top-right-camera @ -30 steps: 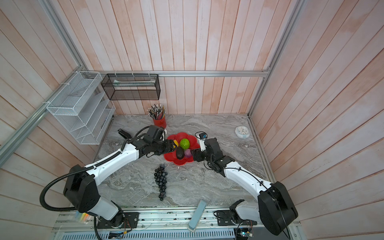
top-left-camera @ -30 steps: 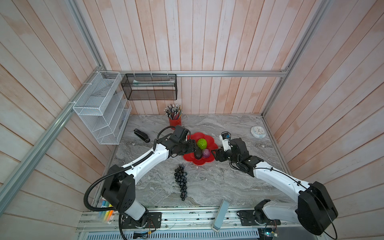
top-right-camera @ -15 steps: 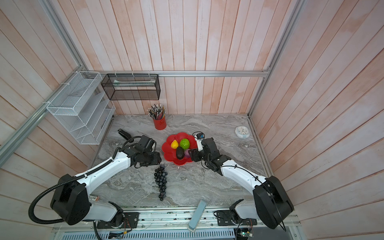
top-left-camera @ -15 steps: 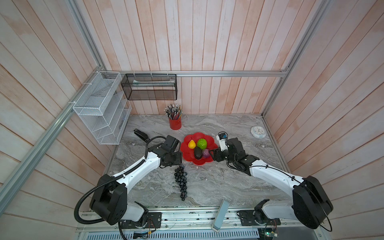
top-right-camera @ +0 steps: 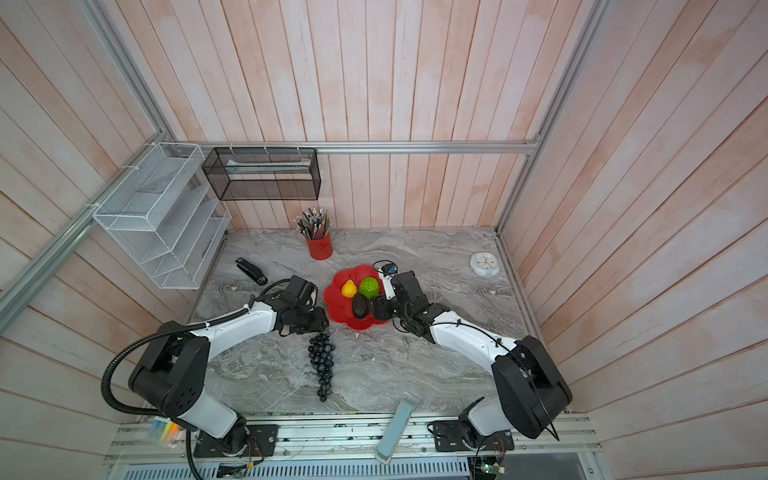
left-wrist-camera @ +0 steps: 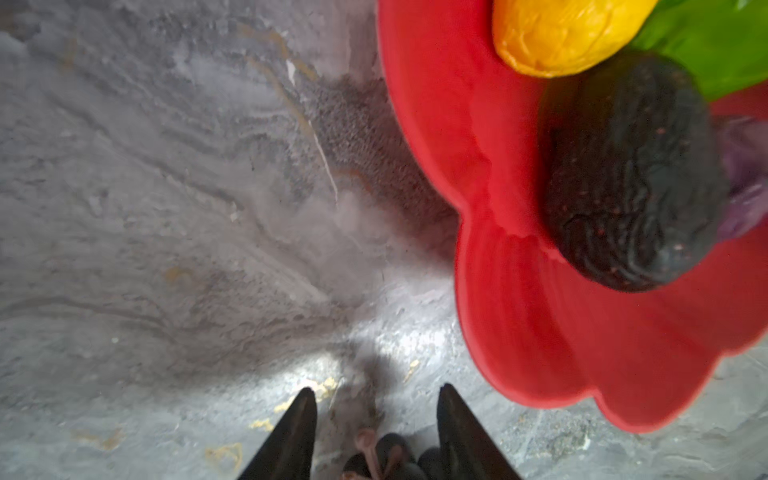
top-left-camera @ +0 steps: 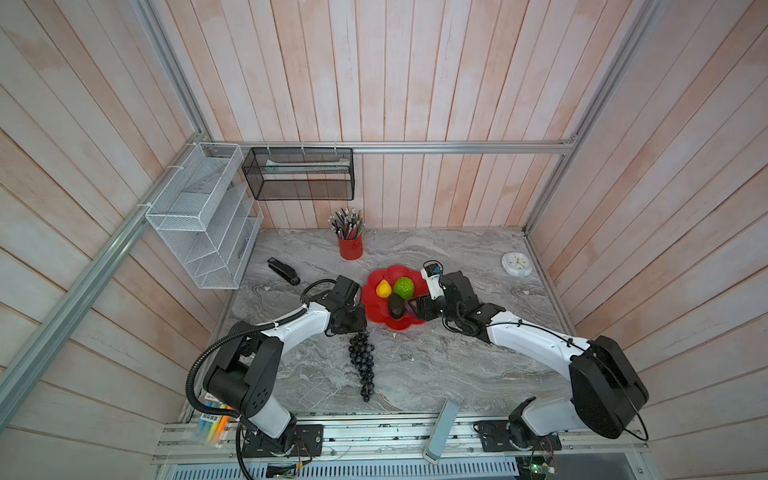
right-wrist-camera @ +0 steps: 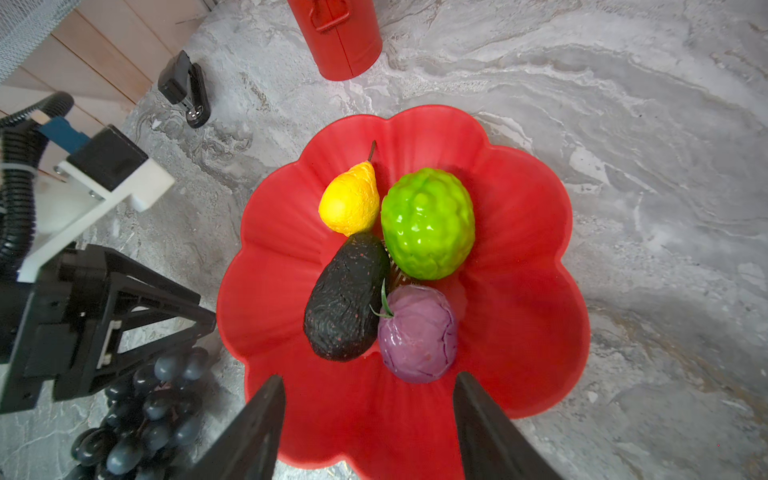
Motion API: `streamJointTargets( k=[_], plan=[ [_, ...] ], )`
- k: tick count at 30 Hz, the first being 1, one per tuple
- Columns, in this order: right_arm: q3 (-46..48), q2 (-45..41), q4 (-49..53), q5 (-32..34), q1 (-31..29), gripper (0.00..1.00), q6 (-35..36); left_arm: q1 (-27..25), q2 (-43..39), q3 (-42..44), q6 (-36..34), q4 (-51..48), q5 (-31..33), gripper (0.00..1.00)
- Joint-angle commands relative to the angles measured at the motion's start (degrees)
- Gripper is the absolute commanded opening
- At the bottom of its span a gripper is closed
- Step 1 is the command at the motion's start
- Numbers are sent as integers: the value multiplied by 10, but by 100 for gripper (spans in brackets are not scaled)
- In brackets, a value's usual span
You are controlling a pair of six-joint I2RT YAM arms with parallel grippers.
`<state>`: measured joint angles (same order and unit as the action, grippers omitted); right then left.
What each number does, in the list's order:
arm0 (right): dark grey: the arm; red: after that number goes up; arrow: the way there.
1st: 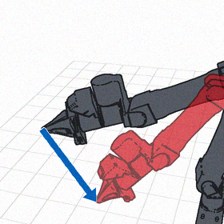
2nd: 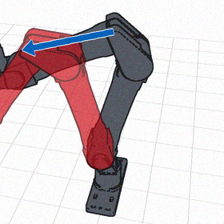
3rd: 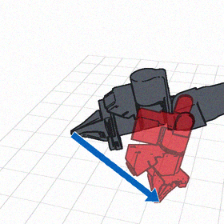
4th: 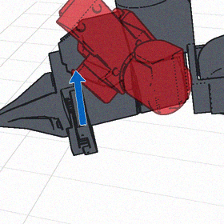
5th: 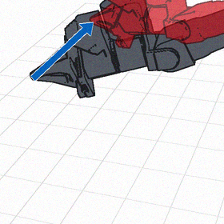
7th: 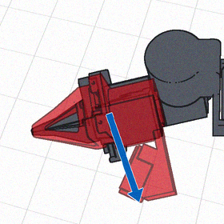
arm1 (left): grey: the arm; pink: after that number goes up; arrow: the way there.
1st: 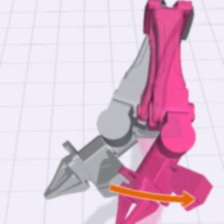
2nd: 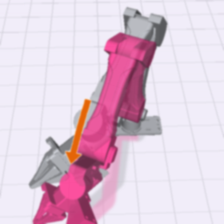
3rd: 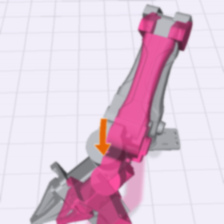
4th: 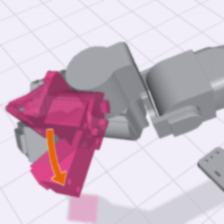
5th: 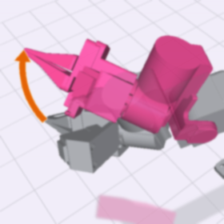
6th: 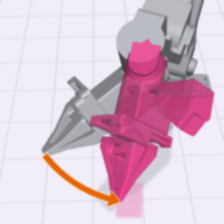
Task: Place and organize the fake fruits in the fruit bowl
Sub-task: 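Move the left gripper down to the grapes and close on their stem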
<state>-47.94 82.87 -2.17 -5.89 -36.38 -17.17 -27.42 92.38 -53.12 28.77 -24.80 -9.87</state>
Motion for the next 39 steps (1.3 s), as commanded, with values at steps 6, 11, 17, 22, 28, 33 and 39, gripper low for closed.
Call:
streamJointTargets(
  k=[6, 11, 17, 22, 28, 33, 39],
  plan=[
    [-20, 15, 7, 9, -7, 64, 4, 3, 13, 24, 7, 54, -39, 24],
    [-16, 16, 4, 13, -8, 64, 7, 3, -15, 49, 13, 65, -57, 7],
    [-11, 19, -6, 13, -8, 64, 7, 3, -60, 71, 17, 69, -63, 0],
    [-8, 21, -12, 15, -8, 64, 9, 3, -94, 82, 21, 61, -71, 0],
    [-5, 20, -18, 15, -8, 64, 12, 3, -140, 95, 23, 32, -71, 0],
    [-2, 30, -27, 11, -8, 64, 10, 3, -157, 99, 12, 9, -45, 15],
    [-11, 38, -27, 4, -14, 64, 11, 3, -105, 29, -28, -12, -14, 37]
  ],
)
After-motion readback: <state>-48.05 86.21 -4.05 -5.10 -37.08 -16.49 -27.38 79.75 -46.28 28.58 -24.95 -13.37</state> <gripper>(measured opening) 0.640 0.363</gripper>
